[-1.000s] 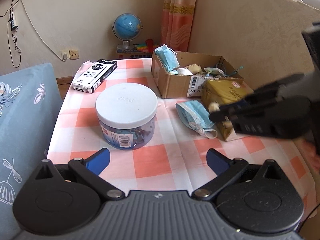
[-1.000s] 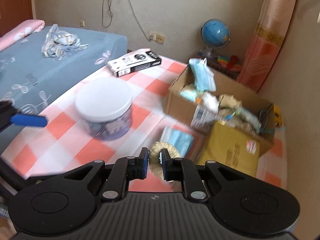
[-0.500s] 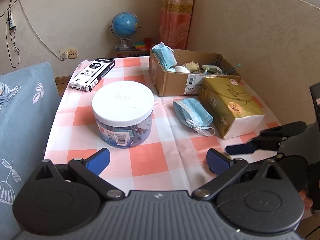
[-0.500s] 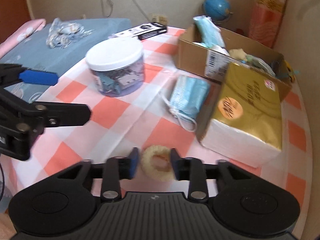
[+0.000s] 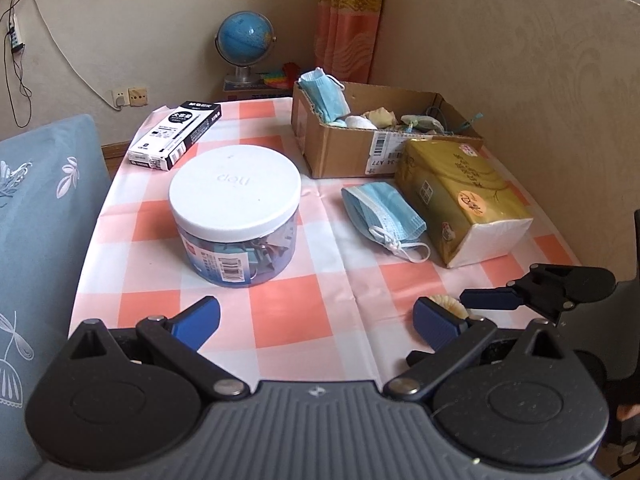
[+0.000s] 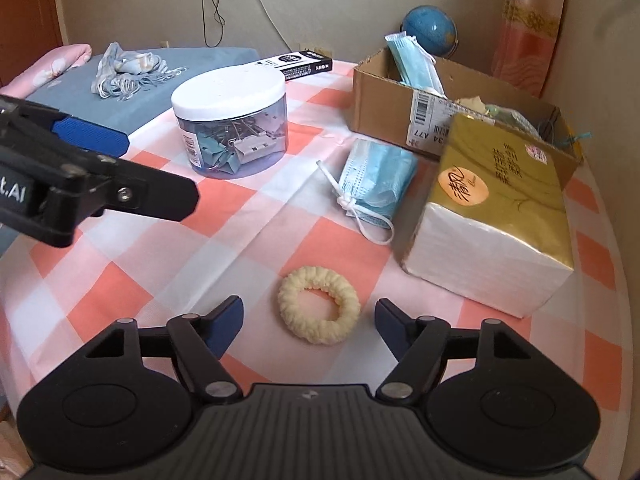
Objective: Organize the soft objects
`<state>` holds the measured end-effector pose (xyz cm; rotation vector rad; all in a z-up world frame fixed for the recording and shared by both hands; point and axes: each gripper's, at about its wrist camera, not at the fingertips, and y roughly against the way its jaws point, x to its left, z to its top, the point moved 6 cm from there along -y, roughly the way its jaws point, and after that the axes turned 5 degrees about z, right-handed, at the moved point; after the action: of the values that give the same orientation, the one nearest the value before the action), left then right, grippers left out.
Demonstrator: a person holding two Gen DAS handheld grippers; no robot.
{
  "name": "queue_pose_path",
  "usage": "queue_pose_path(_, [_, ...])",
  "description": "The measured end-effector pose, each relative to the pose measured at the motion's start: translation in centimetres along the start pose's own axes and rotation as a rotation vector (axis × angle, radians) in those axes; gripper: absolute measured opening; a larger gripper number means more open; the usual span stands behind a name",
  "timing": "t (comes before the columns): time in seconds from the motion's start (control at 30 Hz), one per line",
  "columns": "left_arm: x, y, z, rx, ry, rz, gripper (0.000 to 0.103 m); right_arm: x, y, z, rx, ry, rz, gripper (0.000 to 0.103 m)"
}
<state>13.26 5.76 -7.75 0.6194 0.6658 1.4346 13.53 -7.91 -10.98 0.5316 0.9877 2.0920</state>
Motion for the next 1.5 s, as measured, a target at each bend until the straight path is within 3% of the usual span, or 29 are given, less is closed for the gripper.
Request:
queue_pose_path(0.1, [-0.2, -0.3, 0.0, 0.006, -0.006, -0.004, 0.102, 0.2, 0.0, 0.1, -0.017, -0.002, -0.011, 0.065])
queue_pose_path(0.17, [-0.3, -0.5, 0.1, 0.009, -0.011, -0.007, 0.102, 0.2, 0.2, 0.1, -0.026, 0.002, -0.036, 0.050])
queue_pose_path(0.23, [-0.6, -0.8, 0.1, 0.013, -0.015, -0.014, 0.102, 0.0, 0.3, 0.0, -0.032, -0.009, -0.039, 0.046])
queue_pose_path(0.67, [-3.6, -2.0, 1.3, -0.017, -0.047, -0.071, 0.098, -0.8, 1.9, -1.4, -0.055, -0.035, -0.076, 0.041])
queue_pose_path(0.87, [-5.2, -2.9, 2.6, -0.050, -0.046, -0.061, 0.074, -1.9, 3.2, -2.0, -0.089, -0.058, -0.090, 0.041])
queue_pose_path(1.0, [-6.3, -3.8, 3.4, -0.073, -0.055, -0.052, 0.066, -2.4, 3.6, -2.2, -0.098, -0.054, -0.108, 0.041])
queue_pose_path(1.37, [-7.5, -8.4, 4.3, -0.031, -0.054, -0.006, 0.065, -3.7, 3.8, -2.7, -0.104, -0.070, -0.116, 0.041])
queue_pose_path(1.5, [-6.7, -8.7, 4.0, -0.021, -0.058, 0.042, 0.065, -4.1, 3.8, -2.6, -0.110, -0.086, -0.106, 0.041])
